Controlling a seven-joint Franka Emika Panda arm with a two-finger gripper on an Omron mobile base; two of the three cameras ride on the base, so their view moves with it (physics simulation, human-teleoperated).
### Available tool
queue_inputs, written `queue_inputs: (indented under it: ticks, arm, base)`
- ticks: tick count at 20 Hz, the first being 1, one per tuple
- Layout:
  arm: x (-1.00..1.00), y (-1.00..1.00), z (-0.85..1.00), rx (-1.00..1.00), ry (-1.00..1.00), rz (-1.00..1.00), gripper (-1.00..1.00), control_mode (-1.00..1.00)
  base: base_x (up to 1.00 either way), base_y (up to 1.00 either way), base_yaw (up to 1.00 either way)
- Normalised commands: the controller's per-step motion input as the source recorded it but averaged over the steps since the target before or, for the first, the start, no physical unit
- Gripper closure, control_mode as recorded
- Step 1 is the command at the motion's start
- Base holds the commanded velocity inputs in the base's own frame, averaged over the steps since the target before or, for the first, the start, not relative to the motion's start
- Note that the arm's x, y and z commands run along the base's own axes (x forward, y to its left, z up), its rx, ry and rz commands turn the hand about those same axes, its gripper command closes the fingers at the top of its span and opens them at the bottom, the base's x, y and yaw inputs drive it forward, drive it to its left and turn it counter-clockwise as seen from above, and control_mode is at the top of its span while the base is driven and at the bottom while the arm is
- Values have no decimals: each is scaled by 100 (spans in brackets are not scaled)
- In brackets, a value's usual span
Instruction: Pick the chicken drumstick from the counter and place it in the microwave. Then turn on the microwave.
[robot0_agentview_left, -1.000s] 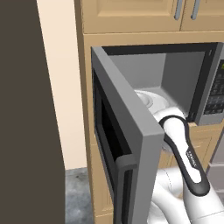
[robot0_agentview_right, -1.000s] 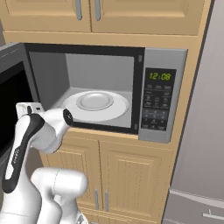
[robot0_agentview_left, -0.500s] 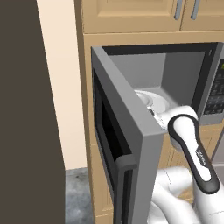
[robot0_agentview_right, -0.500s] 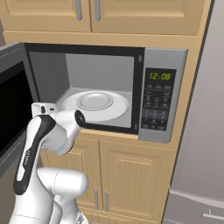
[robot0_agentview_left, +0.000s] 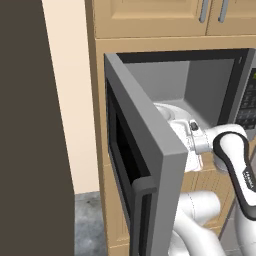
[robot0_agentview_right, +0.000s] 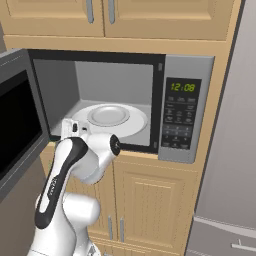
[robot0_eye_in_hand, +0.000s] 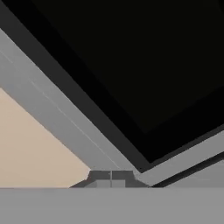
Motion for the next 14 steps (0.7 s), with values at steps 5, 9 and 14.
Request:
queue_inputs:
  ticks: [5,9,14]
  arm:
    - [26,-33,0,4,9,-21,100,-100]
    - [14,-13,0,0,11,-33,100,-100]
    - [5,-15,8,0,19,-34,100,-100]
  base:
    - [0,0,0]
    - [0,0,0]
    - [0,0,0]
